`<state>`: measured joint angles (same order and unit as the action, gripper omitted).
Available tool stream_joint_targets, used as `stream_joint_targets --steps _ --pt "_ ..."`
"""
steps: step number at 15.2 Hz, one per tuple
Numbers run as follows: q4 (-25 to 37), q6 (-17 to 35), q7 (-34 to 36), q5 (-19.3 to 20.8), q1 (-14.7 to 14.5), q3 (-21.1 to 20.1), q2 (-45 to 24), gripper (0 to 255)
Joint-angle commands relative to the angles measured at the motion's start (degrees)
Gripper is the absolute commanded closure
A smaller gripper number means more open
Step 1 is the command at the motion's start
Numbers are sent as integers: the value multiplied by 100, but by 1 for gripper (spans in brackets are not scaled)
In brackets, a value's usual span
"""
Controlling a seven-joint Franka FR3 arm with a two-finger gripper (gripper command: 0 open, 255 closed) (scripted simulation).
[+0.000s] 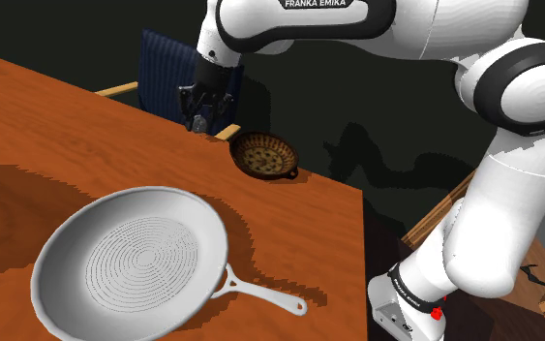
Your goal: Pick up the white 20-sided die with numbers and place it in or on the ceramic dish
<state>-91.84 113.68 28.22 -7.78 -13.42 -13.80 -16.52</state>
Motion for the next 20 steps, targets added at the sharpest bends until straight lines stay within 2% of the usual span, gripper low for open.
stream_joint_targets --steps 1,19,20 --pt "130 -156 30 4 -4 -3 28 255" --pt "1625 -1539 263 84 -43 -14 -67 255" --pt "1224 -1436 198 7 19 -11 228 255"
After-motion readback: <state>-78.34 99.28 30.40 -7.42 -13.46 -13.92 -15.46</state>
